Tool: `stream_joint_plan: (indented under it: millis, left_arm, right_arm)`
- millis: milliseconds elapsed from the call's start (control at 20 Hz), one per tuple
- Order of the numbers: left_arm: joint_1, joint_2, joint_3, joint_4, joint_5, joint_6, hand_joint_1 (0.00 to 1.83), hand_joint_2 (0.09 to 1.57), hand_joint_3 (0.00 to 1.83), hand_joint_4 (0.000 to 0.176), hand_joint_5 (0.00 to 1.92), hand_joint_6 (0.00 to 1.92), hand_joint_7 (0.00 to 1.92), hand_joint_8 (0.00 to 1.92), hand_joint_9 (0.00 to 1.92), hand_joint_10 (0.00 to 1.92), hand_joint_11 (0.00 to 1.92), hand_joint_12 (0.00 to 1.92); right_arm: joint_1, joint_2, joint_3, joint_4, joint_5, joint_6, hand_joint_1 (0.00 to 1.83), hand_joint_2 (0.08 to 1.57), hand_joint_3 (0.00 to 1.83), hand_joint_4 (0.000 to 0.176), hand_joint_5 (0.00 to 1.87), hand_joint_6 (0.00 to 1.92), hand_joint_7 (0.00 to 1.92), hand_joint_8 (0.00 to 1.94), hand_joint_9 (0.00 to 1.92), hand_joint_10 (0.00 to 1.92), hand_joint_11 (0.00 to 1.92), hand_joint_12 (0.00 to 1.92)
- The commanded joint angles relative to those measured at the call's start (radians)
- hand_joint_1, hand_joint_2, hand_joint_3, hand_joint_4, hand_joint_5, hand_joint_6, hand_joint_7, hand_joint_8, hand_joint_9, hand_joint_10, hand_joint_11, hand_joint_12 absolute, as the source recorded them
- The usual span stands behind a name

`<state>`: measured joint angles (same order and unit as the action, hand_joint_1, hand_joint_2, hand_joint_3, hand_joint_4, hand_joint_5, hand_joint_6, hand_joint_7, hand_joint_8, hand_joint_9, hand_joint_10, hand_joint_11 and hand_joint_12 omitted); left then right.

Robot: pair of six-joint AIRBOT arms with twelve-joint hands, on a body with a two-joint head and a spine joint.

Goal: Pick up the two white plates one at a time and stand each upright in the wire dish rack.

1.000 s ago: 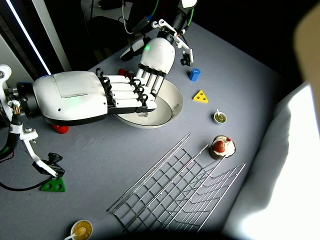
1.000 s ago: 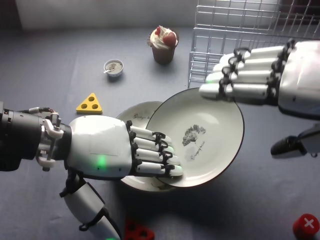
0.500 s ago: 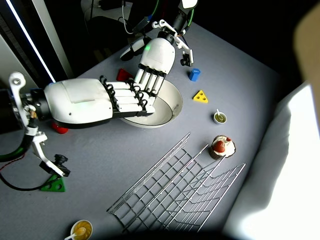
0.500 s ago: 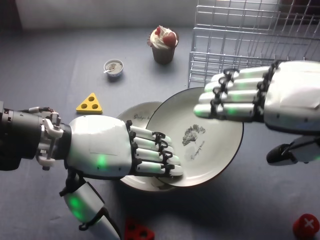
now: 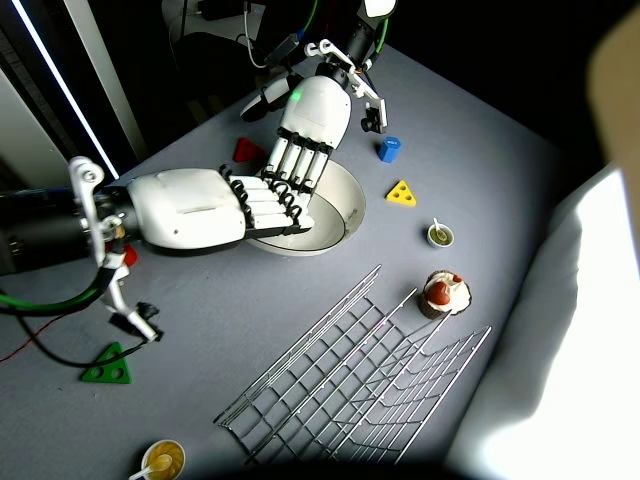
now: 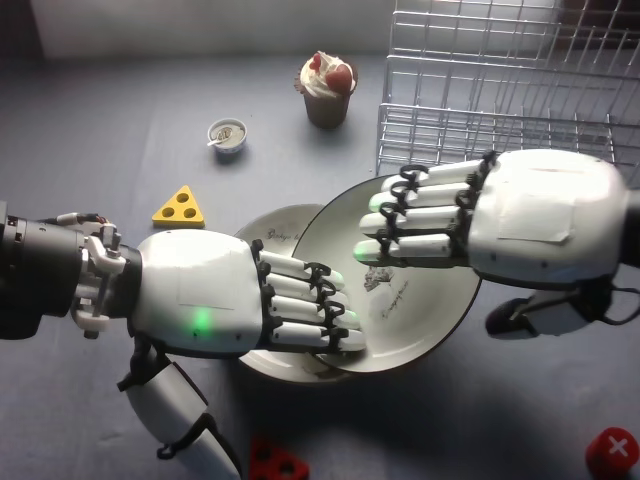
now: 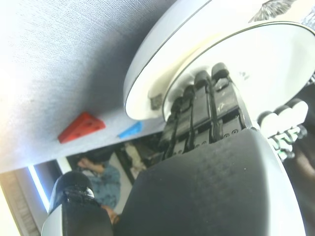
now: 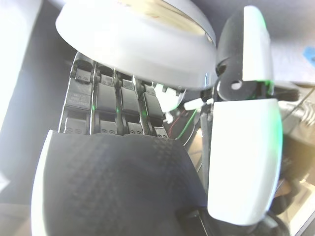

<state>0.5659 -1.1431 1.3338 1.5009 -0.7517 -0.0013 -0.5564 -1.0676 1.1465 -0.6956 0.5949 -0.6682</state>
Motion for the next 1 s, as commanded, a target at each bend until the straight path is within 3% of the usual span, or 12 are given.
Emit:
stream_joint_plan:
  millis: [0, 200, 350, 400, 450, 500, 550, 600, 750, 950]
  left_arm:
    - [0.011, -0.014, -0.006, 0.02, -0.038, 0.001, 0.0, 0.86, 0.0, 0.0, 0.06, 0.0, 0.07, 0.0, 0.07, 0.0, 0.07, 0.0]
    - [0.011, -0.014, -0.006, 0.02, -0.038, 0.001, 0.0, 0.86, 0.0, 0.0, 0.05, 0.01, 0.08, 0.0, 0.07, 0.0, 0.06, 0.0]
    - [0.011, -0.014, -0.005, 0.02, -0.038, 0.001, 0.0, 0.86, 0.0, 0.0, 0.07, 0.01, 0.09, 0.01, 0.09, 0.01, 0.09, 0.02]
    - [0.011, -0.014, -0.005, 0.02, -0.038, 0.001, 0.0, 0.86, 0.0, 0.0, 0.05, 0.0, 0.08, 0.0, 0.08, 0.0, 0.08, 0.01]
    - [0.011, -0.014, -0.004, 0.02, -0.038, 0.001, 0.0, 0.86, 0.0, 0.0, 0.06, 0.0, 0.08, 0.0, 0.08, 0.01, 0.08, 0.01]
    - [0.011, -0.014, -0.004, 0.02, -0.038, 0.001, 0.0, 0.86, 0.0, 0.0, 0.06, 0.0, 0.08, 0.0, 0.08, 0.0, 0.08, 0.01]
    - [0.011, -0.014, -0.004, 0.021, -0.038, 0.001, 0.0, 0.85, 0.0, 0.0, 0.04, 0.0, 0.06, 0.0, 0.06, 0.0, 0.06, 0.0]
    - [0.011, -0.014, -0.004, 0.022, -0.038, 0.001, 0.0, 0.86, 0.0, 0.0, 0.05, 0.01, 0.07, 0.01, 0.07, 0.0, 0.07, 0.01]
    - [0.01, -0.011, -0.003, 0.019, -0.039, 0.001, 0.0, 0.86, 0.0, 0.0, 0.05, 0.0, 0.07, 0.0, 0.07, 0.0, 0.07, 0.01]
    - [-0.032, 0.011, 0.021, -0.062, -0.066, 0.001, 0.0, 0.86, 0.0, 0.0, 0.05, 0.0, 0.07, 0.0, 0.06, 0.0, 0.07, 0.01]
  right_arm:
    - [0.006, -0.003, 0.006, 0.042, 0.076, -0.006, 1.17, 0.92, 0.0, 0.0, 0.24, 0.01, 0.19, 0.01, 0.18, 0.01, 0.22, 0.04]
    - [0.006, -0.052, 0.04, 0.062, 0.076, -0.007, 1.19, 0.96, 0.0, 0.0, 0.26, 0.01, 0.24, 0.01, 0.24, 0.01, 0.28, 0.06]
    - [0.006, -0.086, 0.065, 0.087, 0.076, -0.012, 1.21, 1.0, 0.0, 0.0, 0.44, 0.01, 0.41, 0.01, 0.4, 0.01, 0.44, 0.13]
    - [0.006, -0.091, 0.069, 0.1, 0.076, -0.018, 1.26, 1.02, 0.0, 0.0, 0.6, 0.02, 0.57, 0.01, 0.54, 0.02, 0.57, 0.19]
    - [0.007, -0.093, 0.071, 0.112, 0.076, -0.022, 1.34, 1.02, 0.0, 0.0, 0.81, 0.02, 0.8, 0.02, 0.83, 0.04, 0.85, 0.27]
    - [0.007, -0.093, 0.07, 0.118, 0.076, -0.023, 1.37, 1.09, 0.0, 0.0, 0.91, 0.8, 0.95, 0.03, 0.92, 0.81, 1.02, 0.23]
    - [0.009, -0.091, 0.067, 0.119, 0.076, -0.023, 1.47, 1.05, 0.0, 0.0, 1.01, 0.88, 1.11, 0.3, 1.06, 0.74, 1.01, 1.09]
    - [0.011, -0.086, 0.064, 0.119, 0.076, -0.023, 1.4, 1.04, 0.0, 0.0, 1.08, 0.88, 1.19, 0.38, 1.1, 0.89, 1.17, 0.6]
    - [0.021, -0.07, 0.048, 0.119, 0.077, -0.023, 1.39, 1.05, 0.0, 0.0, 1.04, 0.94, 1.21, 0.42, 1.08, 0.9, 1.26, 0.46]
    - [0.057, -0.055, 0.003, 0.118, 0.077, -0.023, 1.39, 1.04, 0.0, 0.0, 1.05, 0.9, 1.21, 0.45, 1.11, 0.85, 1.29, 0.42]
